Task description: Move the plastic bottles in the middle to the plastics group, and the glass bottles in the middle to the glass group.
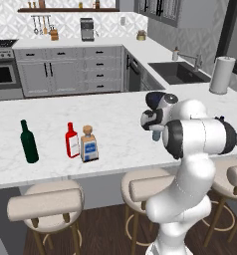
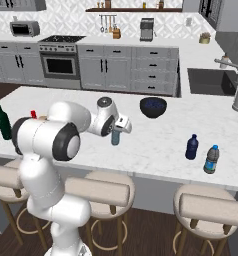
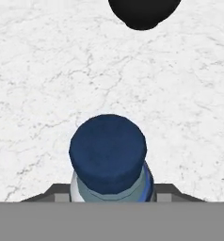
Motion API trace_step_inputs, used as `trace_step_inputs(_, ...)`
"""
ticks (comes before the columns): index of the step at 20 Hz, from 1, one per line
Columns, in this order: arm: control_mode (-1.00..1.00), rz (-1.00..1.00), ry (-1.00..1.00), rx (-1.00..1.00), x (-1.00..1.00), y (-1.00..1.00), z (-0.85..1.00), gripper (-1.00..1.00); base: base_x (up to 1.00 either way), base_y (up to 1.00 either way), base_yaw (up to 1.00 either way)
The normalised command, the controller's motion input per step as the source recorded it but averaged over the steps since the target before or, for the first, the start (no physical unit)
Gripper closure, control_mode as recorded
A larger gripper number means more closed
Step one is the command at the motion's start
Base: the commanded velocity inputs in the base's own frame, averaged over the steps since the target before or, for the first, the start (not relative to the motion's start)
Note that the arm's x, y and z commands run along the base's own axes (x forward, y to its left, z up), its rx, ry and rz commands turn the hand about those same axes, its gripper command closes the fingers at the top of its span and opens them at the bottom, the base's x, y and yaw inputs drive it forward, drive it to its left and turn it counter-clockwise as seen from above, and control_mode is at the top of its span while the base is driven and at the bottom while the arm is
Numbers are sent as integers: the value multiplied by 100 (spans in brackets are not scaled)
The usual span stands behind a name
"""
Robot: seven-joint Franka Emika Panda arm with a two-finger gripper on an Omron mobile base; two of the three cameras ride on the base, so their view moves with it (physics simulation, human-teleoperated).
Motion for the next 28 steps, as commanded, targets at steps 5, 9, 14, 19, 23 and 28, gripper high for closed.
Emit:
trace_step_inputs(5,-100,-23,1,-8,-38,-62,30,100,0,0,0)
trace_step_inputs(9,-100,-22,4,-3,-32,-70,21,100,0,0,0)
trace_step_inputs(14,-100,-17,1,0,-41,-78,3,100,0,0,0)
trace_step_inputs(19,-100,-15,0,-2,-29,-71,0,100,0,0,0)
trace_step_inputs(23,-100,-12,0,-1,-2,-65,-1,100,0,0,0)
trace_step_inputs(28,-100,-9,0,0,-1,-69,-2,100,0,0,0)
